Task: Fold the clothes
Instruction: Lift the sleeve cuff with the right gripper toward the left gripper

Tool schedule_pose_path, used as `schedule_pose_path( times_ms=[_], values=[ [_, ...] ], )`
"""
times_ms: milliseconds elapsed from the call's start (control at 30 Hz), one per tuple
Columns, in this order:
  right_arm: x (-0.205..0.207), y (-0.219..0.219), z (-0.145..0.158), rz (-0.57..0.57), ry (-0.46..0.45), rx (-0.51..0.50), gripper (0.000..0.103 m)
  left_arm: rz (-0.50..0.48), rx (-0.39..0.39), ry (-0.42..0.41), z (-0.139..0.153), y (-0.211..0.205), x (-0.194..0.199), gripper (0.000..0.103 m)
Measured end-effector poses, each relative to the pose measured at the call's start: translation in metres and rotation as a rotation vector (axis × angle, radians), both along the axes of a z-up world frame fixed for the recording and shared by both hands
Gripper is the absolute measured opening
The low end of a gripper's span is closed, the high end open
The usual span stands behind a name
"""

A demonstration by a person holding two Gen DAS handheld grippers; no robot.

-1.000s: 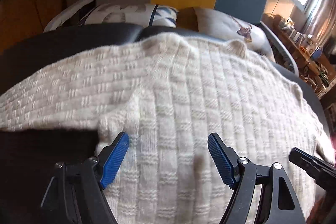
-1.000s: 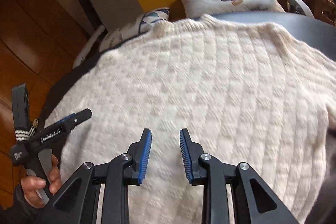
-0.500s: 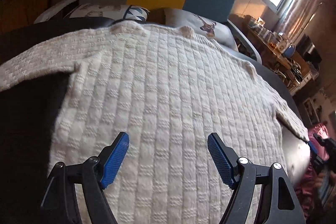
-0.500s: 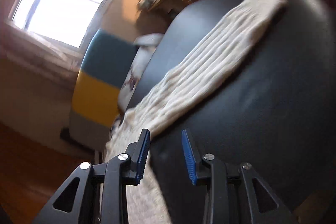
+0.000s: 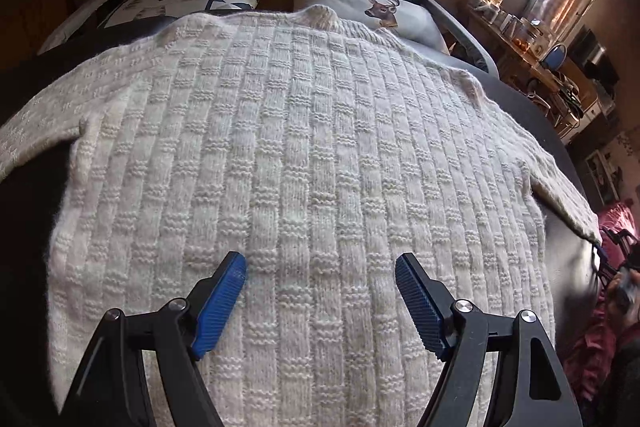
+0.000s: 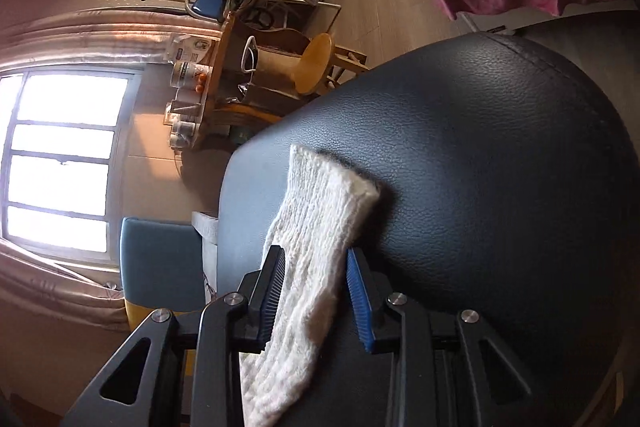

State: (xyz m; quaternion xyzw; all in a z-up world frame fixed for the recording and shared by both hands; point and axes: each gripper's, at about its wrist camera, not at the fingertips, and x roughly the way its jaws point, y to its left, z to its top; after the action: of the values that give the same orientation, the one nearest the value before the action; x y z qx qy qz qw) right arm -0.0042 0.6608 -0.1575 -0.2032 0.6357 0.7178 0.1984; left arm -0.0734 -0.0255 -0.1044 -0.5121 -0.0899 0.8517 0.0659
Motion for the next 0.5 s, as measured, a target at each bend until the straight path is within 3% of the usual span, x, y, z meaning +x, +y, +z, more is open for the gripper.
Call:
schedule_pose_path(
  times_ms=[133,167,233,367,500],
  values=[
    [-0.019,-0.006,0.003,0.045,-0.042,0.073,0.031,-0.013,-0.005,-0.002,0.000,0.006,-0.006,0.080],
    [-0.025,-0.009,0.006,0.078,-0.069,0.110,0.017,-0.014,-0.004,-0.001,0.000,0.007,-0.008,0.080],
    [-0.036,-0.018,0.014,0.136,-0.089,0.184,0.008,-0.017,0.003,-0.001,0.001,0.008,-0.011,0.080],
    [-0.072,-0.057,0.044,0.341,-0.037,0.365,0.007,-0.068,0.052,-0.015,0.008,0.022,-0.026,0.080],
    [-0.105,-0.104,0.050,0.541,-0.092,0.489,0.007,-0.224,0.180,-0.031,0.030,0.064,-0.056,0.080]
  ],
)
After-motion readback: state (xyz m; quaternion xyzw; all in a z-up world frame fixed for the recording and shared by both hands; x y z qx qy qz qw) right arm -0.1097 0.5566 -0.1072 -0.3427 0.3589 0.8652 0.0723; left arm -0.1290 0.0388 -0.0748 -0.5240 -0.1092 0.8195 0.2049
